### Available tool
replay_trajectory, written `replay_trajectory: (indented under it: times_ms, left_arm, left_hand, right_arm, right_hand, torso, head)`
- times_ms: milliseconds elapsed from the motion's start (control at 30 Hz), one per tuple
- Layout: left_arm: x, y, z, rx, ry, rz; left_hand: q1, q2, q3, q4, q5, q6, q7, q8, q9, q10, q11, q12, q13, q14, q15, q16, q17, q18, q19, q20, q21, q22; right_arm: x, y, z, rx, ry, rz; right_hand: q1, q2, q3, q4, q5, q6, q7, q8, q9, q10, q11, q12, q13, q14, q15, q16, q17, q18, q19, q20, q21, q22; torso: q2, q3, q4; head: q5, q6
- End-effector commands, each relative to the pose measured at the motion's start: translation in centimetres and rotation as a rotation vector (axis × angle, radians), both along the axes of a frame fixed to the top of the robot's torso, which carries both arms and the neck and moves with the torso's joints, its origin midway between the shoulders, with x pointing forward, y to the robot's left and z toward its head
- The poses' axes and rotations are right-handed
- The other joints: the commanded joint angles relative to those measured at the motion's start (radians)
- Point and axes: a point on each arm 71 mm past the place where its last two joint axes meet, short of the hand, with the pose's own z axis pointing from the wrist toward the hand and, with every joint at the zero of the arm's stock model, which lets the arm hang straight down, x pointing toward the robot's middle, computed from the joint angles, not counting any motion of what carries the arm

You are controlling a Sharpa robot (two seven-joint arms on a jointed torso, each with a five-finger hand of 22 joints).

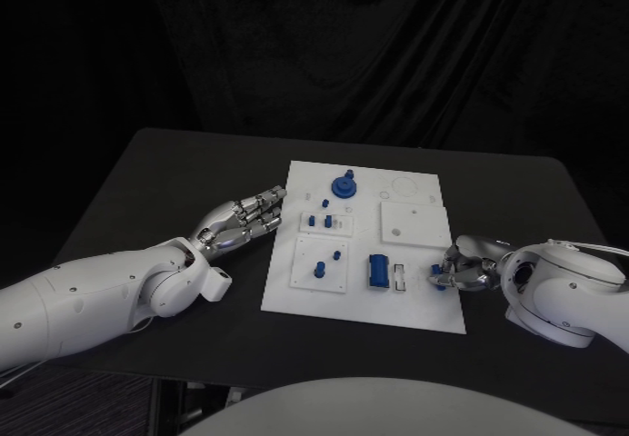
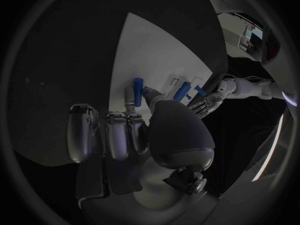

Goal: Assemble the parts on the task board

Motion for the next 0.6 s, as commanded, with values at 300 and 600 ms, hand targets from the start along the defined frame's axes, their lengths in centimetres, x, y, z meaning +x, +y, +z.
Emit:
replay_trajectory:
  times_ms: [300,600]
  left_arm:
    - [-0.2,-0.1,0.4,-0.053,-0.046,-0.011]
    - [-0.2,-0.1,0.4,-0.053,-0.045,-0.012]
  left_hand:
    - [0.000,0.010,0.006,-0.002,-0.007,-0.003,0.007,0.001,0.001,0.001,0.010,0.007,0.000,0.000,0.005,-0.007,-0.002,0.018,-0.001,0.007,0.002,0.001]
    - [0.000,0.010,0.006,-0.002,-0.007,-0.003,0.007,0.001,0.000,0.001,0.011,0.007,0.000,0.000,0.005,-0.007,-0.002,0.018,-0.001,0.007,0.002,0.001]
  right_arm:
    - [-0.7,0.7,0.6,0.239,0.077,-0.127]
    - [-0.4,2.0,0.6,0.364,0.191,-0.190]
  right_hand:
    - [-0.016,-0.019,0.106,-0.075,-0.002,0.012,-0.002,0.014,0.005,0.104,0.000,0.003,0.263,0.094,-0.003,-0.002,0.219,0.005,0.041,-0.002,0.007,0.215]
    - [-0.032,-0.022,0.121,-0.073,-0.003,0.011,-0.002,0.016,0.006,0.104,0.000,0.003,0.263,0.096,-0.003,0.001,0.226,0.004,0.044,-0.003,0.013,0.217]
  torso:
    - [0.000,-0.0002,-0.0002]
    - [0.000,-0.0008,0.0005]
  head:
    - [0.001,0.000]
    - [0.002,0.000]
